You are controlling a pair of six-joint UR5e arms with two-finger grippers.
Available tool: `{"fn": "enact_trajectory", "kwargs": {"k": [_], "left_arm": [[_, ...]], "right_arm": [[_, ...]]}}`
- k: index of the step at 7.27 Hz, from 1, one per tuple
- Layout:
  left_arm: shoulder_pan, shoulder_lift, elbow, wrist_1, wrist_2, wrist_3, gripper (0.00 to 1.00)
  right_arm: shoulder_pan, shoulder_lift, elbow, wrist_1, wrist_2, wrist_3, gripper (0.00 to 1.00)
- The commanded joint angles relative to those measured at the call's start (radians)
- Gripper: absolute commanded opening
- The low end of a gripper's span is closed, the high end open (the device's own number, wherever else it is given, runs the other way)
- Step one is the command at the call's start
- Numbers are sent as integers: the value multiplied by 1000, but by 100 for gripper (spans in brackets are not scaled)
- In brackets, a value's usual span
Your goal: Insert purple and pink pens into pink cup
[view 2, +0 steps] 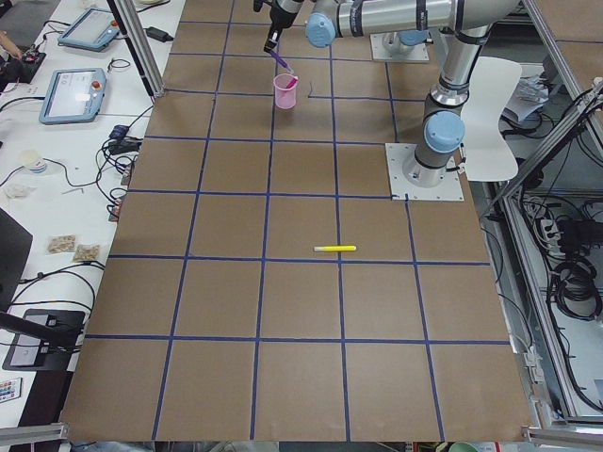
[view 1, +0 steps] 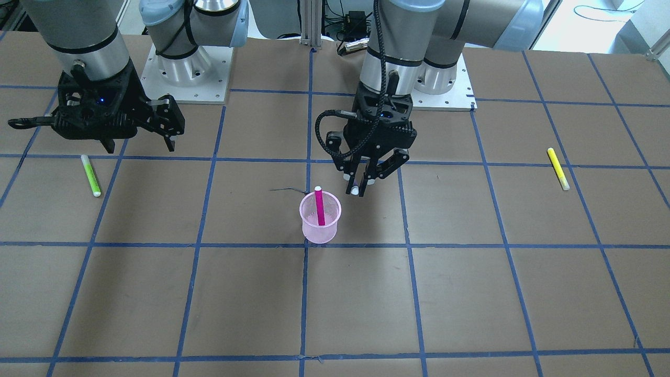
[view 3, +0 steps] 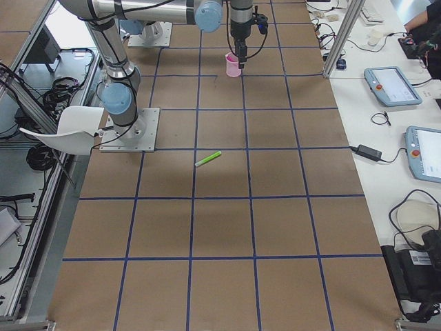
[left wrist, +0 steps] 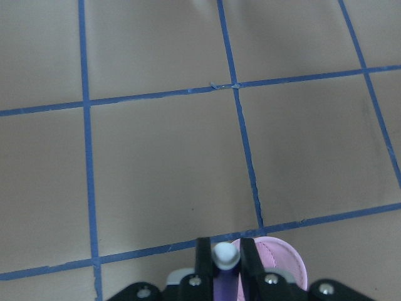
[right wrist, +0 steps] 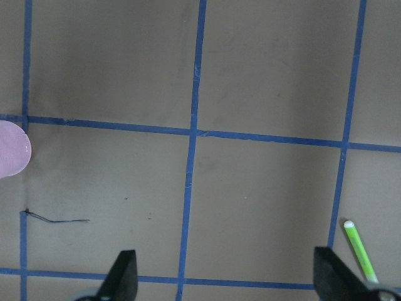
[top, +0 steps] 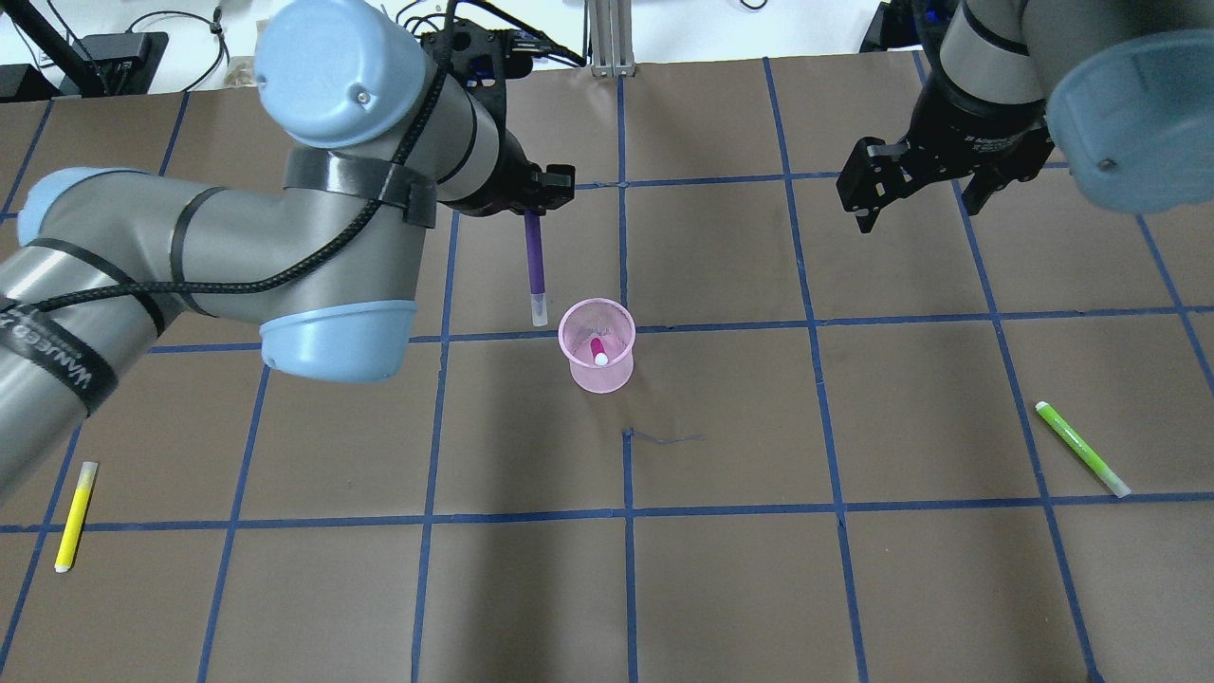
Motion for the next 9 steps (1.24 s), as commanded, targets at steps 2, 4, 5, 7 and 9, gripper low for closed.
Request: {"fn": "enact_trajectory", "kwargs": {"k": [2, 4, 5, 7, 9], "left_arm": [[-33, -91, -12, 139, 0, -12, 0], [-61, -125, -15, 147, 6, -25, 0], [-67, -133, -18, 147, 4, -7, 0], [-69, -136, -20, 147, 7, -5, 0], [-70, -141, -47, 145, 18, 1, 0]], "right_arm": [[4, -80, 9, 70, 41, 159, 100], [-3, -84, 20, 76, 40, 164, 100], [-3, -84, 20, 76, 47, 167, 100], [0, -91, 20, 79, 40, 167, 100], [0, -91, 21, 79, 38, 167, 100]]}}
